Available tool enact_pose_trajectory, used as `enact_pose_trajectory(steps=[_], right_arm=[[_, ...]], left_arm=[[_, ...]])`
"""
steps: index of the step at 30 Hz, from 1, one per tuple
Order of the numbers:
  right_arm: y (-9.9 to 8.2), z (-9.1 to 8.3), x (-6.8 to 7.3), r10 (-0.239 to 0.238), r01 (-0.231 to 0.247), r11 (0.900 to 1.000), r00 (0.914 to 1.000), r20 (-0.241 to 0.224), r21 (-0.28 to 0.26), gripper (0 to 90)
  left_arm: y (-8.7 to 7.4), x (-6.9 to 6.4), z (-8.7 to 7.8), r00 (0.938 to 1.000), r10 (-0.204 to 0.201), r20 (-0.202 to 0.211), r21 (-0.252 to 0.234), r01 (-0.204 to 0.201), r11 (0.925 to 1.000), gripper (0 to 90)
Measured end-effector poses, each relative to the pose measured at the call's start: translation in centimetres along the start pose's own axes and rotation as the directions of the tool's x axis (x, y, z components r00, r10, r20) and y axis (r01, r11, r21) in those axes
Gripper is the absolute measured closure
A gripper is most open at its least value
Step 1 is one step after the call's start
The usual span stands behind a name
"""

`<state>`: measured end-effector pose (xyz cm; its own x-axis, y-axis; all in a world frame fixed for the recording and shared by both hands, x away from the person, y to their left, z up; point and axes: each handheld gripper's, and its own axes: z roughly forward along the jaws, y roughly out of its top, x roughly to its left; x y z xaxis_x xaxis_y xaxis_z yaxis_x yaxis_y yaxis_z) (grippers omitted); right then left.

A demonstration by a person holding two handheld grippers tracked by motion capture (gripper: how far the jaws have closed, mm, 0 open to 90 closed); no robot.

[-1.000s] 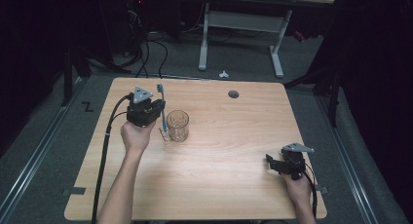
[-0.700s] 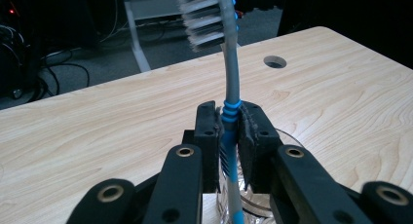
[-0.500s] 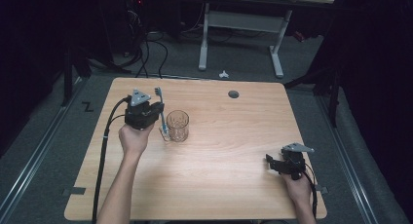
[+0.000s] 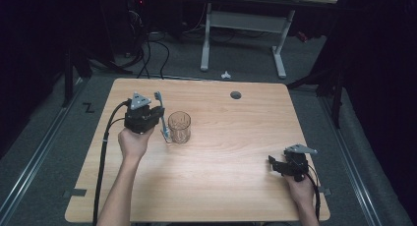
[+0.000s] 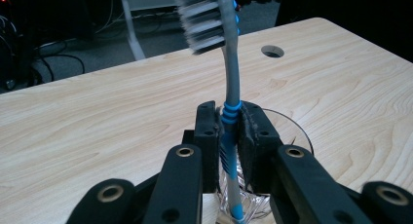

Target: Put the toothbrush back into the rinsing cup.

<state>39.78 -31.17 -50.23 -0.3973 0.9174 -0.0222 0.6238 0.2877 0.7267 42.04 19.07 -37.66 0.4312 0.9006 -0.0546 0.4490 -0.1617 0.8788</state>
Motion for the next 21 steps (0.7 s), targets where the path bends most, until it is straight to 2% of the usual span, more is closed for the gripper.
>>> enact_pose_trajectory(steps=[21], right_arm=[[0.0, 0.0, 0.0, 0.0, 0.0, 1.0, 1.0, 0.0, 0.0, 28.7]], left_arm=[[-0.94, -0.5, -0.28, 0.9993, 0.033, -0.019, 0.009, -0.033, 0.9994, 79.0]])
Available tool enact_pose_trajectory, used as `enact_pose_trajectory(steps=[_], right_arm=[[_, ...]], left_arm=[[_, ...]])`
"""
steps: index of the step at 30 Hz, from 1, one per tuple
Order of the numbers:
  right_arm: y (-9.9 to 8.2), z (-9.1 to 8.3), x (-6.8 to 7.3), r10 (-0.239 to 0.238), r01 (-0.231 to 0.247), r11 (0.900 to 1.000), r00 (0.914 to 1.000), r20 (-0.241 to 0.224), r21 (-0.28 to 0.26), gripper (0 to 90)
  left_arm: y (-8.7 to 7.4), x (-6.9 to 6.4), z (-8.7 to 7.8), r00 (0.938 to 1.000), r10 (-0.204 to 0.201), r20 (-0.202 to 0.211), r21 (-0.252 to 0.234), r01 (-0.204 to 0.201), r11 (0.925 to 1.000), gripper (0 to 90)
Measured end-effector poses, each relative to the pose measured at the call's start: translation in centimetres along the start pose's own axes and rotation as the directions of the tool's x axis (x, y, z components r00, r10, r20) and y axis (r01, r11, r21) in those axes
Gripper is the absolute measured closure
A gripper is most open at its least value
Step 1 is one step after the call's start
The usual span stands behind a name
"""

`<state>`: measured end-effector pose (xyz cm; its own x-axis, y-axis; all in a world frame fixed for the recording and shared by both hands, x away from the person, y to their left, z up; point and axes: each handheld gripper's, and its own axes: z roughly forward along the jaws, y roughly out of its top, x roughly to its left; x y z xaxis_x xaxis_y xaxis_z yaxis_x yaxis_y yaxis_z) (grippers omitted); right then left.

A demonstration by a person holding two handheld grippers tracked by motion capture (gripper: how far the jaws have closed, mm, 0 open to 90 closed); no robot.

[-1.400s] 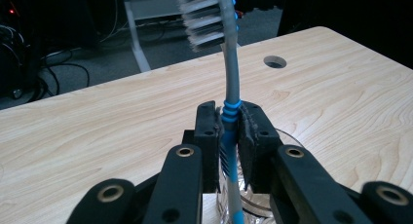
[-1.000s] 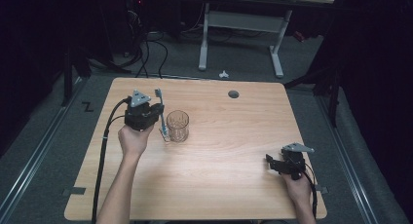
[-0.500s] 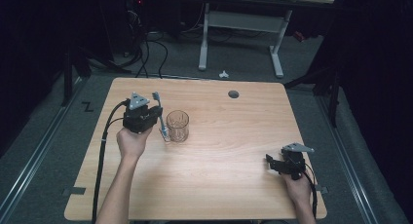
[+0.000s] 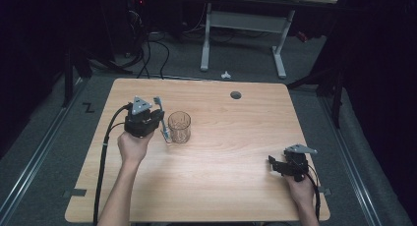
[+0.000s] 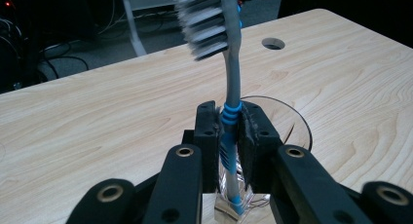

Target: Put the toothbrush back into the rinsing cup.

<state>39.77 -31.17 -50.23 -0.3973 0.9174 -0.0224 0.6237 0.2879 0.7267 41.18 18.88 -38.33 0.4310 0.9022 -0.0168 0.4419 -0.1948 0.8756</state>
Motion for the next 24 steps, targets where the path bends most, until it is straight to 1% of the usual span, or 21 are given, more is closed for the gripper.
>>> enact_pose_trajectory(steps=[2, 3, 8, 12, 15, 18, 24], right_arm=[[0.0, 0.0, 0.0, 0.0, 0.0, 1.0, 1.0, 0.0, 0.0, 28.7], [0.0, 0.0, 0.0, 0.0, 0.0, 1.0, 1.0, 0.0, 0.0, 28.7], [0.0, 0.0, 0.0, 0.0, 0.0, 1.0, 1.0, 0.0, 0.0, 28.7], [0.0, 0.0, 0.0, 0.0, 0.0, 1.0, 1.0, 0.0, 0.0, 28.7], [0.0, 0.0, 0.0, 0.0, 0.0, 1.0, 1.0, 0.0, 0.0, 28.8], [0.0, 0.0, 0.0, 0.0, 0.0, 1.0, 1.0, 0.0, 0.0, 28.7], [0.0, 0.0, 0.0, 0.0, 0.0, 1.0, 1.0, 0.0, 0.0, 28.8]], left_arm=[[-0.2, 0.0, 0.0, 1.0, 0.003, -0.004, 0.002, -0.003, 1.0, 79.1], [-0.2, -0.1, 0.1, 1.0, 0.0, 0.001, 0.001, 0.0, 1.0, 79.0], [-0.5, -0.2, 0.2, 0.9999, 0.012, -0.006, 0.0, -0.012, 0.9999, 79.3], [-0.7, -0.3, 0.3, 0.9999, 0.012, -0.002, -0.001, -0.012, 0.9999, 79.4], [-0.8, -0.4, 0.5, 0.9998, 0.02, -0.004, 0.004, -0.02, 0.9998, 79.5], [-0.8, -0.5, 0.6, 0.9998, 0.019, -0.003, -0.002, -0.019, 0.9998, 79.5], [-1.1, -0.6, 0.8, 0.9997, 0.022, -0.004, 0.002, -0.022, 0.9997, 79.5]])
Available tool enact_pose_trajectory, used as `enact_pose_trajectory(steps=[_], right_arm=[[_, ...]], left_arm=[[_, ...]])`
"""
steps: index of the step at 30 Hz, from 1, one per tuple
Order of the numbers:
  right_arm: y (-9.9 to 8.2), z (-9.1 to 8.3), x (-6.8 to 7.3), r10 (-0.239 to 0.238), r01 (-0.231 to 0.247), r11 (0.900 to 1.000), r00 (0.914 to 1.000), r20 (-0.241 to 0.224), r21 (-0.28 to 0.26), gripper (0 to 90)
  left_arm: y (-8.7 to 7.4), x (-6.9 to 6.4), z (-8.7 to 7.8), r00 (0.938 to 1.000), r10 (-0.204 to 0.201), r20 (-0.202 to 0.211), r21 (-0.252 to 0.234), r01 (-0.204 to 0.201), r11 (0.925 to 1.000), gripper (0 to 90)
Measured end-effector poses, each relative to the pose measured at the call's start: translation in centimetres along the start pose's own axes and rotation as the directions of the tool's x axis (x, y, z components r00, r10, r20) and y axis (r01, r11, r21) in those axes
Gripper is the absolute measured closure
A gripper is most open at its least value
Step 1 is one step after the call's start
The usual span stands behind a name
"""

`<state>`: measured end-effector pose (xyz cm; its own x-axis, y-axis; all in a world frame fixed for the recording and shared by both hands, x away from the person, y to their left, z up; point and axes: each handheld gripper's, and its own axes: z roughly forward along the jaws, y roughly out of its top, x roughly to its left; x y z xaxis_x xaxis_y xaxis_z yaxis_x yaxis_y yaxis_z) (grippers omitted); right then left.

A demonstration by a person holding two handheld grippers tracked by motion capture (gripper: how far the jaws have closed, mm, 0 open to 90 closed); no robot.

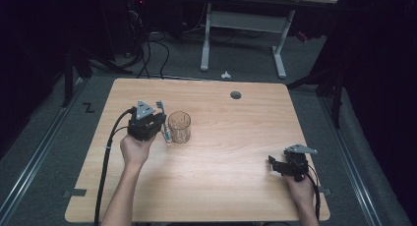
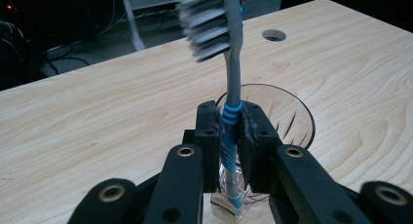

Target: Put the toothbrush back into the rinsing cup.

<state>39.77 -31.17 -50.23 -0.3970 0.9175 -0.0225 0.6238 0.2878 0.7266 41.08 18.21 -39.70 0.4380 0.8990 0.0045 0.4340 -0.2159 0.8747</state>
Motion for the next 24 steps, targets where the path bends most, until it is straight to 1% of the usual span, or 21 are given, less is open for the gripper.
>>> enact_pose_trajectory(steps=[12, 17, 24], right_arm=[[0.0, 0.0, 0.0, 0.0, 0.0, 1.0, 1.0, 0.0, 0.0, 28.7], [0.0, 0.0, 0.0, 0.0, 0.0, 1.0, 1.0, 0.0, 0.0, 28.7], [0.0, 0.0, 0.0, 0.0, 0.0, 1.0, 1.0, 0.0, 0.0, 28.8]], left_arm=[[-0.49, 0.11, 0.32, 1.0, -0.004, -0.006, 0.004, 0.004, 1.0, 79.6], [-0.64, -0.13, 0.62, 0.9999, 0.012, -0.009, 0.014, -0.012, 0.9998, 79.6], [-0.79, -0.36, 0.89, 0.9997, 0.019, -0.015, 0.019, -0.019, 0.9997, 79.6]])
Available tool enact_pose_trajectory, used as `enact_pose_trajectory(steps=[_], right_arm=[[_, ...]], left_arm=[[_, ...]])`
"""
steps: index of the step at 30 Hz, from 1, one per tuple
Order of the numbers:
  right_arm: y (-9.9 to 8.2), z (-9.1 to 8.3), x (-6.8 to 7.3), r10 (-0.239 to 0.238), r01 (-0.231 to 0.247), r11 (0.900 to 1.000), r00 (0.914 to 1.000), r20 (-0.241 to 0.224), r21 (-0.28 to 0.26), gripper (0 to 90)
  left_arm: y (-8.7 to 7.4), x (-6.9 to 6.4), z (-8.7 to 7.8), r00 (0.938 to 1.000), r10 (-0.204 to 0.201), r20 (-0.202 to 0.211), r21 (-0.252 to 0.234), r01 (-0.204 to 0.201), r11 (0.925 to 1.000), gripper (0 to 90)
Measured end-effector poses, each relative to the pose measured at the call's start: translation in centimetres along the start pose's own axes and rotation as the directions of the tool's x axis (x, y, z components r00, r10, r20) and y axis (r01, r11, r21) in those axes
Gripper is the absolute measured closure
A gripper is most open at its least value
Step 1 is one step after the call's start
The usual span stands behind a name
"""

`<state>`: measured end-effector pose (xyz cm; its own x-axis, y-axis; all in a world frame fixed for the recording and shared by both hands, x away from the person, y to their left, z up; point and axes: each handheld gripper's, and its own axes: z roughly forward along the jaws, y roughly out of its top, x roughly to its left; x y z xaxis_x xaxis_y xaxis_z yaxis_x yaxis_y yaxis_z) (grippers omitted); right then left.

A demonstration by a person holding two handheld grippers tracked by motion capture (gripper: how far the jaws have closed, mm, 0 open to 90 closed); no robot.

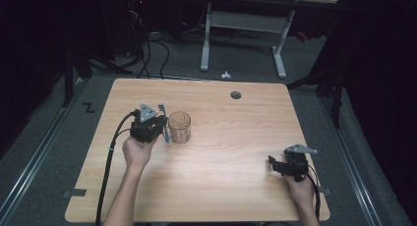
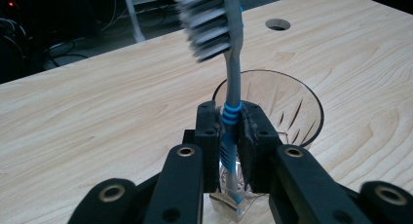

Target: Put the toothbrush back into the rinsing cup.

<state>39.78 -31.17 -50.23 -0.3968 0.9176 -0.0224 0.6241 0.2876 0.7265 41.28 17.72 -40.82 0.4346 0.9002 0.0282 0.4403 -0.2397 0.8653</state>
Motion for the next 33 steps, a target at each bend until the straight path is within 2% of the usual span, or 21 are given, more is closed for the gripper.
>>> enact_pose_trajectory(steps=[20, 26, 33], right_arm=[[0.0, 0.0, 0.0, 0.0, 0.0, 1.0, 1.0, 0.0, 0.0, 28.7], [0.0, 0.0, 0.0, 0.0, 0.0, 1.0, 1.0, 0.0, 0.0, 28.7], [0.0, 0.0, 0.0, 0.0, 0.0, 1.0, 1.0, 0.0, 0.0, 28.7]], left_arm=[[-0.44, -0.35, 0.54, 0.9999, 0.013, 0.005, 0.021, -0.013, 0.9997, 79.4], [-0.85, -0.16, 0.57, 0.9997, -0.016, 0.015, 0.015, 0.016, 0.9998, 79.2], [-0.95, -0.05, 0.54, 0.9994, -0.025, 0.026, 0.019, 0.024, 0.9995, 77.9]])
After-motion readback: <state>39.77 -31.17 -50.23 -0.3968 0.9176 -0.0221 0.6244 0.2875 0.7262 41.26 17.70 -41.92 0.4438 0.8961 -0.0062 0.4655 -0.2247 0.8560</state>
